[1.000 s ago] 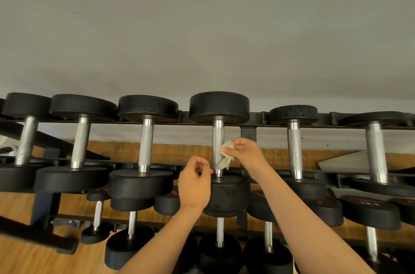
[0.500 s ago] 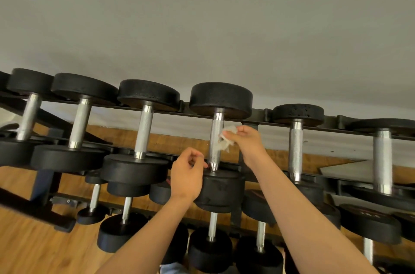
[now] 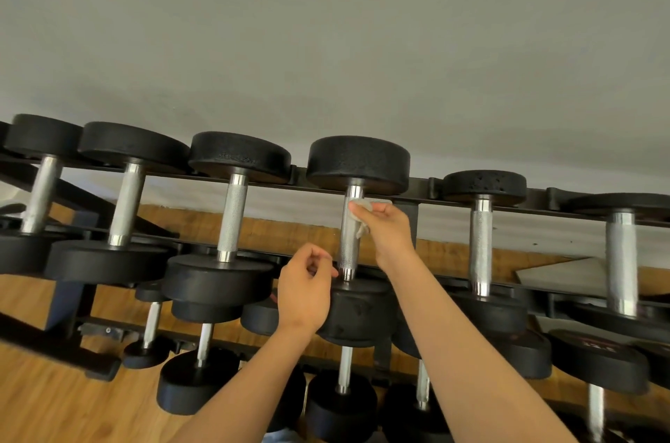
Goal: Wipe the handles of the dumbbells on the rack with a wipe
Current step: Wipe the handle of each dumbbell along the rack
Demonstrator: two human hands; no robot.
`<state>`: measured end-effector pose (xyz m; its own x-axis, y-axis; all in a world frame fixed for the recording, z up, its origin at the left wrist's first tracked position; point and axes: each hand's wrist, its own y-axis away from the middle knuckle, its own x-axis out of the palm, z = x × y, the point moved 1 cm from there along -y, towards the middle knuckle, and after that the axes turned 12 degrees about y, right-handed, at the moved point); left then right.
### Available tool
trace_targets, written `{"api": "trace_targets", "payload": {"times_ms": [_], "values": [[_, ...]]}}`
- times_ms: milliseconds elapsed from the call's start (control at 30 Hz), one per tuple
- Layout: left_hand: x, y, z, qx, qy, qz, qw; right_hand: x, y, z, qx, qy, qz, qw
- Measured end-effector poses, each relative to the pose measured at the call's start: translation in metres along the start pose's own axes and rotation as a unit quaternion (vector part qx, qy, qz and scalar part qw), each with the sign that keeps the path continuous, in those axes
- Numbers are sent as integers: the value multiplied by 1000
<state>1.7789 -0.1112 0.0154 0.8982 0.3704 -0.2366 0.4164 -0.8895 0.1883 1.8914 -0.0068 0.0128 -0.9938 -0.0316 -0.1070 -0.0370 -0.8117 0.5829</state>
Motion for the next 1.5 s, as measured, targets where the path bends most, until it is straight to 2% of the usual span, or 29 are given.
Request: {"api": "trace_targets", "payload": {"times_ms": [200,367,467,633,767,867,1000,1167,1500], "values": [[0,0,-1,1,1,-1,1000,-8,5,-12,-11,123,76,990],[0,0,0,-5,3,1,1000,1,-3,5,-15,-2,-19,1000],[0,0,0,-1,4,4,1000,9,3,-1,-22,-29,-36,999],[0,0,-1,6,12,5,1000,5,7,-11,-57,-12,-26,998],[0,-1,-1,8,12,2,1000,-3,14,-18,-56,-91,36,994],[0,-1,-1,7,12,4,1000,-7,16,-15,-33,-115,46,992],[0,0,-2,7,14,4,1000,-3,17,-13,-66,-33,11,997],[0,0,-3,10,16,5,1000,10,14,-15,-71,-32,-38,996],[0,0,-3,13,17,7,1000,11,13,-16,-100,31,-37,994]]}}
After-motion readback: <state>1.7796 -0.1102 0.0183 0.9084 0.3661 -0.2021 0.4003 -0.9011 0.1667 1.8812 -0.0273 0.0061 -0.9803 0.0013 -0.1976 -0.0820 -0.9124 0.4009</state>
